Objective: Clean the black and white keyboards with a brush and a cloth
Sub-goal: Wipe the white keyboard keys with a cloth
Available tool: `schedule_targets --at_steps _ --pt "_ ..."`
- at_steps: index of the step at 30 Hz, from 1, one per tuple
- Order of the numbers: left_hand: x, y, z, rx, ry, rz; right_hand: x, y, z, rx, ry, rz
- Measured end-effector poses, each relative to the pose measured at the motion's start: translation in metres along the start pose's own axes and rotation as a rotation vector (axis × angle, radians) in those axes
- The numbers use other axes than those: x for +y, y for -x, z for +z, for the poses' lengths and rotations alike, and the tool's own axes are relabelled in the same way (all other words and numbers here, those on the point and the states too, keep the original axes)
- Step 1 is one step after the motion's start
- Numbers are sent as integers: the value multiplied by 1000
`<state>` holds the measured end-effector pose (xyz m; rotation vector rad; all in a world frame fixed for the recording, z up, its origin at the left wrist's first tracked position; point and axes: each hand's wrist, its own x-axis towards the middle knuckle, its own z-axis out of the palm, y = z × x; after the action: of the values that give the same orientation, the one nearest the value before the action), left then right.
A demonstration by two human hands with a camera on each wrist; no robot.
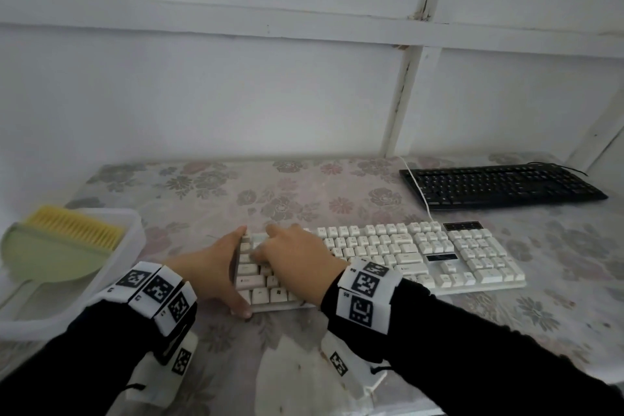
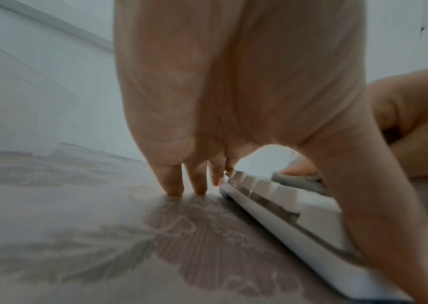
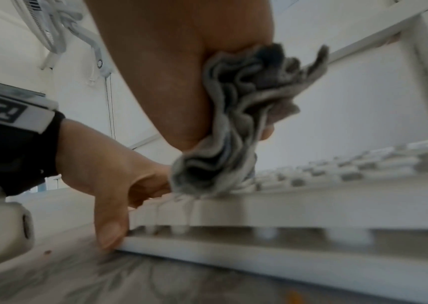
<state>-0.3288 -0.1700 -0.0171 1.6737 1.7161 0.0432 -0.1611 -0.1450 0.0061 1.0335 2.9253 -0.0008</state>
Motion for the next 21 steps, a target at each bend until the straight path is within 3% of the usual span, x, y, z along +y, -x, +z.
schedule_targets --at_steps 7,15,17,21 --pt "-1 1 -2 -17 41 35 53 27 13 28 -13 64" --pt "-3 -5 3 26 41 -17 68 40 -7 -62 -41 248" --pt "-2 -5 3 22 50 -22 55 33 -14 -30 -118 228" --pt "-1 -3 1 17 44 -27 12 4 -12 -11 -211 21"
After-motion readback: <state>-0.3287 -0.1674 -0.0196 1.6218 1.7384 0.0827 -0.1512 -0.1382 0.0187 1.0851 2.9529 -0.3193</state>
